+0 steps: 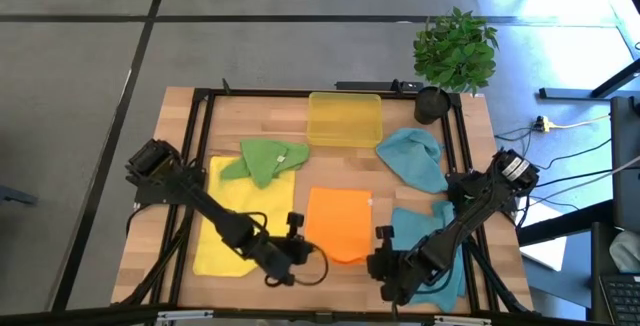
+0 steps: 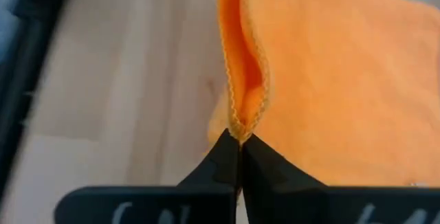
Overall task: Fold microfiber towels
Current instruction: Fold the orange microfiber cloth
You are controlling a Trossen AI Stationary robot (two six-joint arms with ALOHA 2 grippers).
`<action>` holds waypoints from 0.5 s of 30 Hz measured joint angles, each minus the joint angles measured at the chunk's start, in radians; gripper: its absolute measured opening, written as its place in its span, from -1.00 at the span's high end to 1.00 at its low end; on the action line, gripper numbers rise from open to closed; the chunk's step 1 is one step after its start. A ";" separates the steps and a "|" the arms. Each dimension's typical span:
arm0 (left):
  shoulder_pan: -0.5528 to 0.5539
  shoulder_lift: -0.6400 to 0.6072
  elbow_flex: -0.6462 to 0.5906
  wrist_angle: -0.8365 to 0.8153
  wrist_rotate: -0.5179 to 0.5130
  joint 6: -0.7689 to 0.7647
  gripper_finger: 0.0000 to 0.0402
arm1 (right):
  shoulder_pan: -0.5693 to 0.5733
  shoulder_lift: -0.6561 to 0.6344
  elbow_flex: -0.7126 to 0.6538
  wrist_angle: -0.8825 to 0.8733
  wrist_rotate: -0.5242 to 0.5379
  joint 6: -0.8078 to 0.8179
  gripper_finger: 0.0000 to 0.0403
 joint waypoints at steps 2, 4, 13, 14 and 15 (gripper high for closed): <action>0.039 -0.012 0.000 -0.042 0.003 0.002 1.00 | -0.011 -0.009 -0.002 -0.039 0.002 0.028 0.98; 0.077 -0.027 0.000 -0.070 0.008 0.003 1.00 | -0.025 -0.022 -0.013 -0.054 0.010 0.046 0.98; 0.218 -0.063 -0.001 -0.145 0.012 0.052 1.00 | -0.134 -0.107 -0.103 -0.099 0.078 0.041 0.99; 0.234 -0.063 -0.001 -0.160 0.012 0.052 1.00 | -0.153 -0.114 -0.118 -0.100 0.079 0.042 0.99; 0.251 -0.063 -0.001 -0.167 0.013 0.051 1.00 | -0.172 -0.118 -0.132 -0.100 0.077 0.043 0.99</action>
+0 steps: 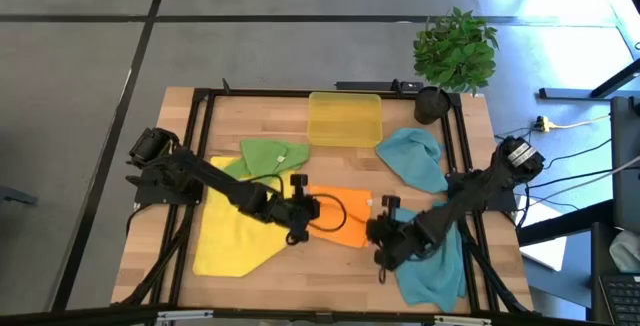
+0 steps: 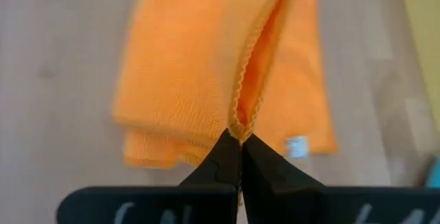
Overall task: Fold microfiber towels
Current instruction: Fold the orange microfiber cloth
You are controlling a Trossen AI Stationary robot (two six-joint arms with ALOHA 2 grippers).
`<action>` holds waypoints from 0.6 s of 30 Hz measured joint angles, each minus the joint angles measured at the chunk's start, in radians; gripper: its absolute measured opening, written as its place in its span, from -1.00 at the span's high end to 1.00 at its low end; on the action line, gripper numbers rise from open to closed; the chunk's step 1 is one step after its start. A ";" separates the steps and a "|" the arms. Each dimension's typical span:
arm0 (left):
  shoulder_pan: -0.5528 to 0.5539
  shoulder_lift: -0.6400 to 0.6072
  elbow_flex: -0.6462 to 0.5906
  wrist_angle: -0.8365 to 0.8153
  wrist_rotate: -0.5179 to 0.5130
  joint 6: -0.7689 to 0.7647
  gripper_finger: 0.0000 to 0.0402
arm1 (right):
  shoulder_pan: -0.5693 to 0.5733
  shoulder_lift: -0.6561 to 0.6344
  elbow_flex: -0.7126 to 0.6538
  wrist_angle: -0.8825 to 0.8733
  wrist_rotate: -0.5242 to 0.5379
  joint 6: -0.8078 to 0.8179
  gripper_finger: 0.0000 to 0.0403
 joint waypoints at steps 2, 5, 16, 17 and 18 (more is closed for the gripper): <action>0.041 0.000 -0.016 0.010 0.034 -0.004 1.00 | -0.041 -0.002 -0.034 0.007 -0.022 0.001 0.99; 0.099 0.000 -0.063 0.061 0.094 -0.005 1.00 | -0.105 -0.002 -0.091 0.082 -0.082 -0.023 0.99; 0.189 0.001 -0.163 0.162 0.126 -0.025 1.00 | -0.233 -0.002 -0.146 0.206 -0.094 -0.127 0.99; 0.192 0.001 -0.163 0.163 0.126 -0.025 1.00 | -0.239 -0.002 -0.145 0.205 -0.091 -0.127 0.99; 0.196 0.001 -0.163 0.163 0.126 -0.025 1.00 | -0.245 -0.001 -0.145 0.203 -0.084 -0.125 0.99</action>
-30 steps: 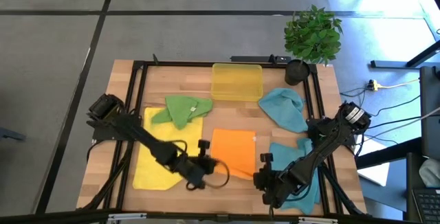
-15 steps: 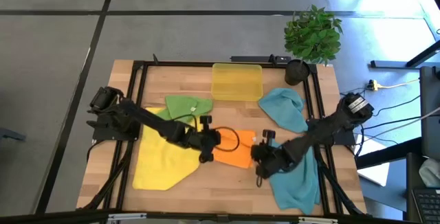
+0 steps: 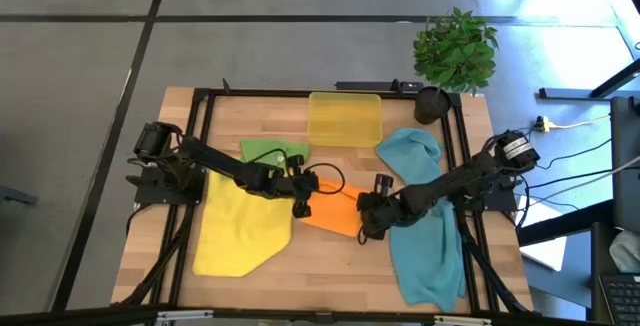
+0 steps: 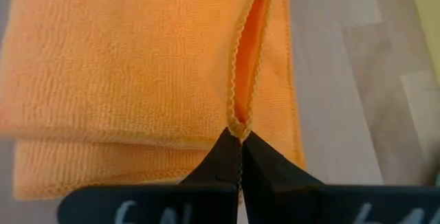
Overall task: Fold microfiber towels
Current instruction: Fold the orange microfiber cloth
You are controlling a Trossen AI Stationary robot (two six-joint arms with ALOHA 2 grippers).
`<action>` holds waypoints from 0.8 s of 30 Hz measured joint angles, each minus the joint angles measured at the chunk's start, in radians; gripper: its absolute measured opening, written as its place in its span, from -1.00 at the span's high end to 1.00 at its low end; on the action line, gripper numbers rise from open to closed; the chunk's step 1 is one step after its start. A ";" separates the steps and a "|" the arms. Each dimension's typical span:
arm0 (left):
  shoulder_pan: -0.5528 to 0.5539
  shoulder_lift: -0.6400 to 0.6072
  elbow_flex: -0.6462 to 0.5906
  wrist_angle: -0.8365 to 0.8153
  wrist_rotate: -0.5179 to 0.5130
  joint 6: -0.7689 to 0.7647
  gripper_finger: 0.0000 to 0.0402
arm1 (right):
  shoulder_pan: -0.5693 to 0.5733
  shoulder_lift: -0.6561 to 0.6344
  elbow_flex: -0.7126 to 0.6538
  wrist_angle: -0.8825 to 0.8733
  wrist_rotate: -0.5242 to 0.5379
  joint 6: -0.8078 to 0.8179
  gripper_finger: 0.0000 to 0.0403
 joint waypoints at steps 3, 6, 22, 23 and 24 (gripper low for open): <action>0.013 0.000 0.000 0.002 -0.012 0.000 1.00 | -0.020 0.000 0.000 -0.002 0.006 0.007 0.99; 0.028 0.000 0.000 0.003 -0.013 0.000 1.00 | -0.040 0.000 0.000 -0.003 0.006 0.024 0.98; 0.059 0.005 0.000 0.004 0.027 0.027 0.65 | -0.066 0.000 0.000 -0.034 -0.009 0.053 0.65; 0.059 0.005 0.000 0.004 0.014 0.027 0.61 | -0.066 0.000 0.000 -0.035 -0.009 0.053 0.58; 0.059 0.005 0.000 0.004 -0.001 0.028 0.58 | -0.066 -0.002 0.000 -0.037 -0.009 0.052 0.52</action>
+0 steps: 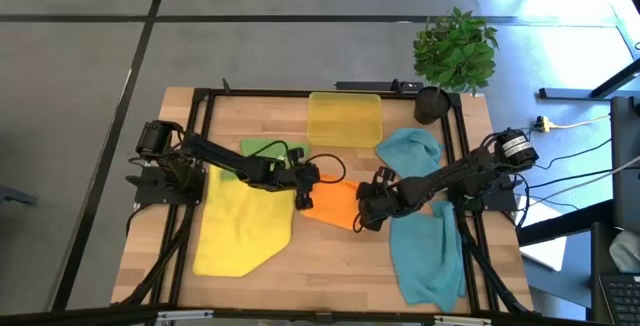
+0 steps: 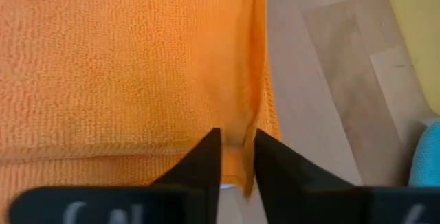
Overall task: Fold microfiber towels
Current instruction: Fold the orange microfiber cloth
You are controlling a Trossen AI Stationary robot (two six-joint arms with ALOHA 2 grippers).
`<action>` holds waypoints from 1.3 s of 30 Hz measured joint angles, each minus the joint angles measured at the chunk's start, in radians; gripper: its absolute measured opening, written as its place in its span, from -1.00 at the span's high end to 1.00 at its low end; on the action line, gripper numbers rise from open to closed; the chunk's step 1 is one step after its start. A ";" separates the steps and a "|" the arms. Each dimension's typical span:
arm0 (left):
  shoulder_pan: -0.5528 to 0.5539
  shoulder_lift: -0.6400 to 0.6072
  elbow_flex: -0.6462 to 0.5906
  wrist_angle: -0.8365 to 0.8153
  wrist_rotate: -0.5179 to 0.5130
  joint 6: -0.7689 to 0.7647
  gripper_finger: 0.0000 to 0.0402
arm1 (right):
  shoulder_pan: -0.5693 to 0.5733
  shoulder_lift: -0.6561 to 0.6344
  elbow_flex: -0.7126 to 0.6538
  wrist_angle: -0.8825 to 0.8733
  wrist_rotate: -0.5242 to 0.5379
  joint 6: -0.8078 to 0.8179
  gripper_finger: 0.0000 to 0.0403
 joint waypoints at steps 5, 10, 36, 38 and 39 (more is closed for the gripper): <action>-0.001 -0.030 -0.001 -0.011 -0.057 0.021 0.55 | 0.003 -0.031 0.002 -0.045 -0.010 0.005 0.29; -0.020 -0.112 -0.001 -0.014 -0.073 0.025 0.55 | 0.016 -0.103 0.002 -0.117 -0.009 0.052 0.24; -0.294 0.265 0.118 0.532 0.045 0.318 0.38 | 0.071 -0.152 -0.054 -0.005 0.053 -0.027 0.23; -0.292 0.317 0.174 0.513 0.043 0.354 0.28 | 0.071 -0.152 -0.054 -0.005 0.053 -0.027 0.23; -0.289 0.341 0.200 0.497 0.039 0.370 0.23 | 0.071 -0.152 -0.054 -0.005 0.053 -0.027 0.23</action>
